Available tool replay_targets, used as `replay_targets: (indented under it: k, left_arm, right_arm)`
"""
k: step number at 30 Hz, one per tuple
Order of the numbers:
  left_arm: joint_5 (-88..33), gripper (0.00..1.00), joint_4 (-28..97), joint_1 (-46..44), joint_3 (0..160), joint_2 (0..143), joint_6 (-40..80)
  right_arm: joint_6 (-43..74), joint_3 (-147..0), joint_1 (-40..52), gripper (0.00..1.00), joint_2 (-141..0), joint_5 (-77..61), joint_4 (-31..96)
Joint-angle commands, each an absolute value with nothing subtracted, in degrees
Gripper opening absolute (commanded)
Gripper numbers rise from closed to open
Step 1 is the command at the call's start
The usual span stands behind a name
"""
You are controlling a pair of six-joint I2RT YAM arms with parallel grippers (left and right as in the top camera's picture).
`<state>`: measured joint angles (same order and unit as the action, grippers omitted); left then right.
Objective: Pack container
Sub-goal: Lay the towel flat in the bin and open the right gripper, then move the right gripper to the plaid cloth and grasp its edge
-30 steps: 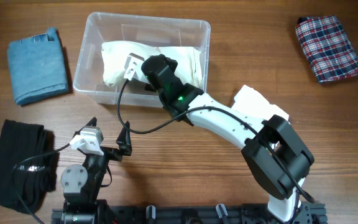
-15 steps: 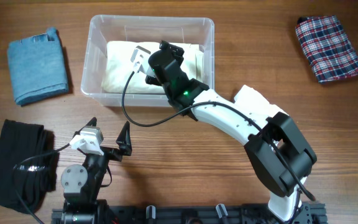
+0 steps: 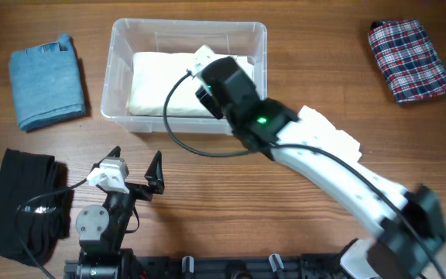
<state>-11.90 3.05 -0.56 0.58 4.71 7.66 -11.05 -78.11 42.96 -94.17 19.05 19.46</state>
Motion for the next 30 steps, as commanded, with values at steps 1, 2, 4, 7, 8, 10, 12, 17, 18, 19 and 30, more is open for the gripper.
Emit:
replay_targets:
  k: [1,2,4,7,8,10,12,17,18,19,30]
  left_arm:
    - [-12.6,1.0,3.3,-0.1,0.3,4.6,8.2]
    - [-12.6,1.0,3.3,-0.1,0.3,4.6,8.2]
    - [-12.6,1.0,3.2,-0.1,0.3,4.6,8.2]
    - [-12.6,1.0,3.2,-0.1,0.3,4.6,8.2]
    - [-12.6,1.0,3.3,-0.1,0.3,4.6,8.2]
    - [-12.6,1.0,3.3,-0.1,0.3,4.6,8.2]
    - [-12.6,1.0,3.3,-0.1,0.3,4.6,8.2]
    - [-12.6,1.0,3.3,-0.1,0.3,4.6,8.2]
    - [-12.6,1.0,3.3,-0.1,0.3,4.6,8.2]
    - [-12.6,1.0,3.2,-0.1,0.3,4.6,8.2]
    - [-12.6,1.0,3.3,-0.1,0.3,4.6,8.2]
  right_arm:
    - [-3.1,-78.9,40.6,0.59,-87.8,18.1,22.5]
    - [-0.9,-78.9,39.3,0.59,-86.7,18.1,24.3]
    - [3.8,-78.9,36.1,0.59,-85.1,18.1,28.5]
    - [8.3,-78.9,30.3,0.66,-84.1,16.9,35.3]
    - [8.6,-78.9,28.7,0.69,-84.1,16.2,36.9]
    - [9.4,-78.9,23.7,0.72,-84.1,13.8,41.8]
    - [9.3,-78.8,20.2,0.77,-84.1,12.0,44.7]
    - [9.0,-78.8,13.1,0.84,-84.1,11.0,48.4]
    - [8.6,-78.8,12.1,0.88,-84.1,10.8,49.1]
    - [6.8,-78.8,11.2,0.88,-84.1,10.1,49.8]
    - [-3.0,-78.8,1.3,0.76,-84.2,29.6,43.1]
